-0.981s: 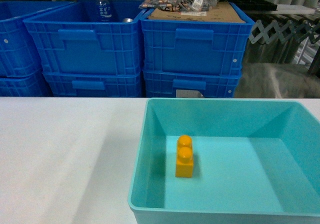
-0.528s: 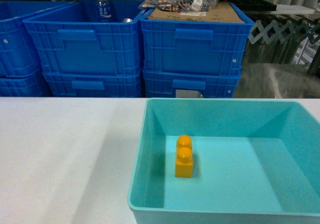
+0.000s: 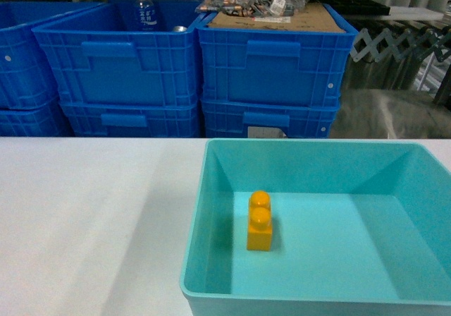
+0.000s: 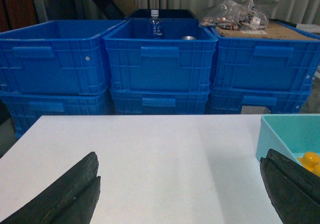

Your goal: Pick red block from blue box to shelf

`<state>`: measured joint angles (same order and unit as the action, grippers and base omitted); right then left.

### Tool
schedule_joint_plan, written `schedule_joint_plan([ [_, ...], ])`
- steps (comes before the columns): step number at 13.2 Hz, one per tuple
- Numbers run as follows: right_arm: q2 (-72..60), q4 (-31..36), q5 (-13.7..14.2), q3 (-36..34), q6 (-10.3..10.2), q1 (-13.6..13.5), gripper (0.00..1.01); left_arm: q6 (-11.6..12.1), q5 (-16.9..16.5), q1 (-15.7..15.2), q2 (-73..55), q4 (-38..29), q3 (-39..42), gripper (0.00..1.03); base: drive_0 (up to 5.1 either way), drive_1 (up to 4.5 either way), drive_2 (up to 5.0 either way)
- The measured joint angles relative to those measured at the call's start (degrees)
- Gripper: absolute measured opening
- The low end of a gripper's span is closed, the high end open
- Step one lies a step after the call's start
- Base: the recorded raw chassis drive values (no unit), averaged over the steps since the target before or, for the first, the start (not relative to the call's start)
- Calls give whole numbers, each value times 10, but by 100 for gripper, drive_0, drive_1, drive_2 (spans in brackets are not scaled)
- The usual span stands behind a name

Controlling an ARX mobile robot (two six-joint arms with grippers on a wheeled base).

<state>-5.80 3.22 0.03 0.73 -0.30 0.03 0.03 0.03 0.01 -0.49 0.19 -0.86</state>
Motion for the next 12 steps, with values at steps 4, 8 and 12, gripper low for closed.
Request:
schedule_joint_plan([
  [4,55,-40,-1,0,0,0,38,0,0,0,0,0,0,98,0,0,0],
  [8,55,-35,0,0,0,0,38,0,0,0,0,0,0,98,0,0,0],
  [12,55,-35,-1,0,0,0,38,0,0,0,0,0,0,98,0,0,0],
])
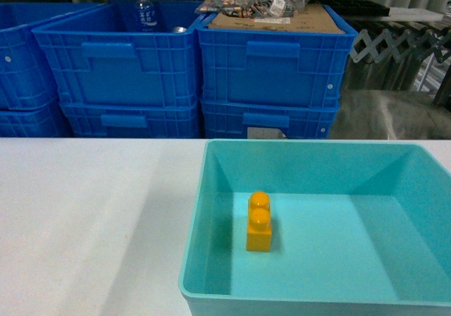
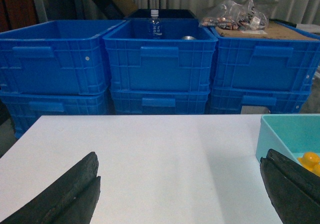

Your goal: Pick red block from blue box to shelf

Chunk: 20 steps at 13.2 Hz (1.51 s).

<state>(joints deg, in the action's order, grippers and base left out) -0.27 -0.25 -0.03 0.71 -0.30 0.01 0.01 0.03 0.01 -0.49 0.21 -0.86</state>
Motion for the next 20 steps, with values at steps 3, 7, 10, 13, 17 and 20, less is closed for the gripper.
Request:
schedule_joint_plan([
  [3,0,0,0,0,0,0,38,0,0,0,0,0,0,98,0,0,0],
  [7,0,0,0,0,0,0,38,0,0,0,0,0,0,98,0,0,0],
  [10,0,0,0,0,0,0,37,0,0,0,0,0,0,98,0,0,0],
  [13,0,0,0,0,0,0,37,0,0,0,0,0,0,98,0,0,0],
  [17,0,0,0,0,0,0,37,0,0,0,0,0,0,98,-143,-143,-143],
  [20,0,0,0,0,0,0,37,0,0,0,0,0,0,98,-157,-157,-157],
])
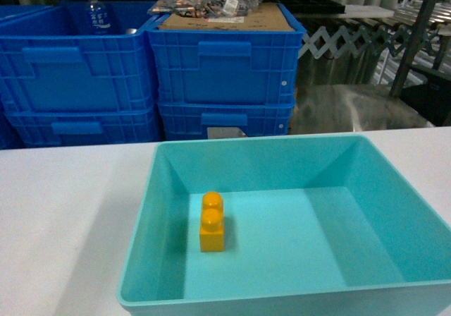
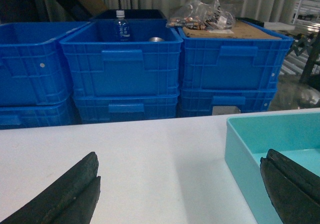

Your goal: Pick red block from blue box to shelf

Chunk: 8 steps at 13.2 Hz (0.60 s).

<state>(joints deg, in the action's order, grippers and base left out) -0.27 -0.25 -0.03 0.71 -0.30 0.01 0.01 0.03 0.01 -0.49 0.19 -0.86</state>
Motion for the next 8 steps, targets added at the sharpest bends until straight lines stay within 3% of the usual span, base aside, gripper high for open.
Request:
schedule_joint_plan([
  [8,0,0,0,0,0,0,37,0,0,0,0,0,0,98,-153,-153,-153],
])
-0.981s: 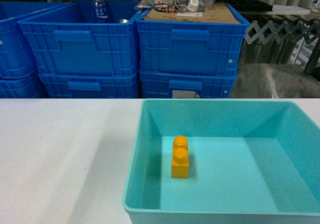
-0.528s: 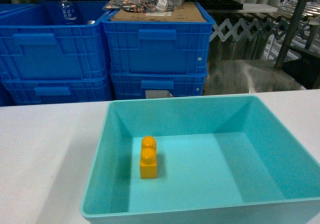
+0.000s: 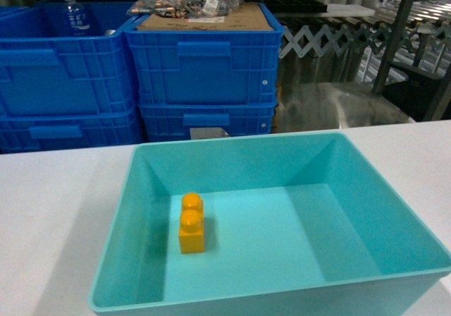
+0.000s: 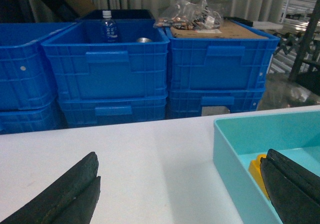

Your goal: Pick red block from blue box to shelf

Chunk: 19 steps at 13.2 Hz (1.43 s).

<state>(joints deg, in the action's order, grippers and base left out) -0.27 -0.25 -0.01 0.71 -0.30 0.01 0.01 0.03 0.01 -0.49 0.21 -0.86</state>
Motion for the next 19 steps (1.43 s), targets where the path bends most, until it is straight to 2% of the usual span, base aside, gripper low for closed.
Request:
schedule_joint_plan([
  [19,0,0,0,0,0,0,37,0,0,0,0,0,0,98,-162,-162,-162],
])
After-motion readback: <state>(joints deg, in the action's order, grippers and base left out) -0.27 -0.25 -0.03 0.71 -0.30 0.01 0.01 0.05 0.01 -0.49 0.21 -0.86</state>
